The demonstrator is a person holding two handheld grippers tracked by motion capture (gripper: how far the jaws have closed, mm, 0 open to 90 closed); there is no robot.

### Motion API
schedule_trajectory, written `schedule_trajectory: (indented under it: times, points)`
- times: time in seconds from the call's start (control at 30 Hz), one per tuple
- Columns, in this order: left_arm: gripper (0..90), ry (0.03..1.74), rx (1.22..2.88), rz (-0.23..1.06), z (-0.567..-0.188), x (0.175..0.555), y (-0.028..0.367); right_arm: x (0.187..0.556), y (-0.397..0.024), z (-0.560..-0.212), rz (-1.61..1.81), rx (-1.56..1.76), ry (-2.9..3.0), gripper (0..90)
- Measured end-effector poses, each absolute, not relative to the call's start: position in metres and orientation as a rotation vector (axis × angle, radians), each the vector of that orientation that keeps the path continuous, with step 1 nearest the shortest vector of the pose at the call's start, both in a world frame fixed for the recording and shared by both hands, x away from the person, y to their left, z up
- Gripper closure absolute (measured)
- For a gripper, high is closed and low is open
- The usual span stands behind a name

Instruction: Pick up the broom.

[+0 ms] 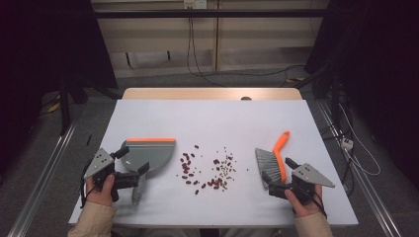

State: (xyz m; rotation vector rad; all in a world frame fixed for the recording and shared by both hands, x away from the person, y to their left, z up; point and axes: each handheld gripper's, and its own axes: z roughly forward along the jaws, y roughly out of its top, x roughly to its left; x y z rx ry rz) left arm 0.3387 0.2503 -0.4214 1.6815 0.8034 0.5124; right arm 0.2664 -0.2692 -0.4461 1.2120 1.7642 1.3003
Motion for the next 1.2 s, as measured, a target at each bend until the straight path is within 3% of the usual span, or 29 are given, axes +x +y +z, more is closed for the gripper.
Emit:
schedule_trajectory:
  times: [0.5, 1.2]
  points:
    - [3.0, 0.803, 1.681, 0.51, -0.421, 0.339, 0.25, 0.281, -0.279, -0.437, 1.275, 1.253, 1.736, 4.7]
    - [3.0, 0.806, 1.679, 0.517, -0.421, 0.34, 0.248, 0.334, -0.292, -0.441, 1.099, 1.42, 1.768, 8.5]
